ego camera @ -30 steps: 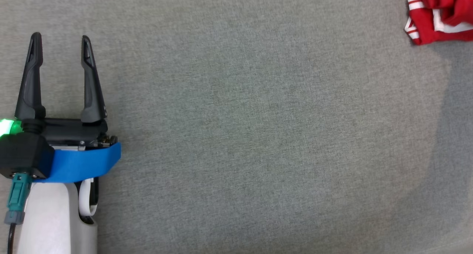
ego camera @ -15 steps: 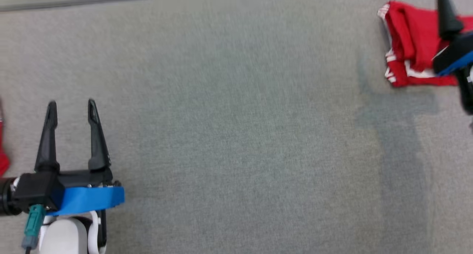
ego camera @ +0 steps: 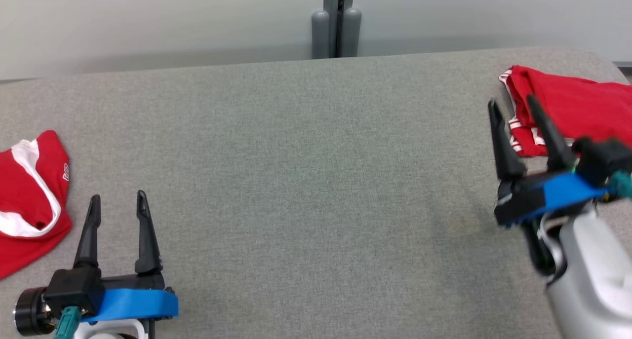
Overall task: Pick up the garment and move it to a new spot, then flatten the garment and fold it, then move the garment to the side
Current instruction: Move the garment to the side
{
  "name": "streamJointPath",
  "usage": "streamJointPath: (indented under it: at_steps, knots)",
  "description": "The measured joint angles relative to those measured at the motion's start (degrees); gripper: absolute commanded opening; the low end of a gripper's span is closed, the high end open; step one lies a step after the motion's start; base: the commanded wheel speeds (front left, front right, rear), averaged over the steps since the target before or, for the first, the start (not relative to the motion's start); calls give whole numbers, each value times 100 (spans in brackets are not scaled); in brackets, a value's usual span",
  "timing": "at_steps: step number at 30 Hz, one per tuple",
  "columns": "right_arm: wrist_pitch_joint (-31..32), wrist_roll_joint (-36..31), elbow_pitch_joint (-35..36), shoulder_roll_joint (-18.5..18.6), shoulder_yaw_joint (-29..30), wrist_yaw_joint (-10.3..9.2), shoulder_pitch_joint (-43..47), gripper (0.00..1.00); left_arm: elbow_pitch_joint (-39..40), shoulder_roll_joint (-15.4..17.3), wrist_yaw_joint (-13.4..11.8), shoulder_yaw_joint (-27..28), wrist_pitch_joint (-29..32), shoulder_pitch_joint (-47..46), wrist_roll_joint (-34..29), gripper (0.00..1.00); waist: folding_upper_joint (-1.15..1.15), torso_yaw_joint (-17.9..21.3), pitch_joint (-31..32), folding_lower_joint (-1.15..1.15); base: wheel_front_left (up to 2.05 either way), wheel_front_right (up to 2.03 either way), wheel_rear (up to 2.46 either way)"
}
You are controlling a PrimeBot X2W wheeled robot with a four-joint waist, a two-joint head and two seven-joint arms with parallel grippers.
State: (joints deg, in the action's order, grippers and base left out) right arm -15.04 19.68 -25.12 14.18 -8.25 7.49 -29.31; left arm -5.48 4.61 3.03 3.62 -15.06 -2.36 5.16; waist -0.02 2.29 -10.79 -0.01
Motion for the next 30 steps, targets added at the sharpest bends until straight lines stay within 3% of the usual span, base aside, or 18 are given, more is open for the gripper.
streamJointPath:
  at_steps: [15, 30]
  knots:
    - [94, -435, 1138, -861, 449, 0, 2080, 100, -247, -84, 52, 8, 0, 242, -4, 100, 1, -25, 478, 1, 0, 0, 0]
    - [363, -698, 1660, -1098, 691, 0, 2713, 100, -332, -114, 55, 27, 0, 354, -14, 100, 2, -63, 605, 1, 0, 0, 0]
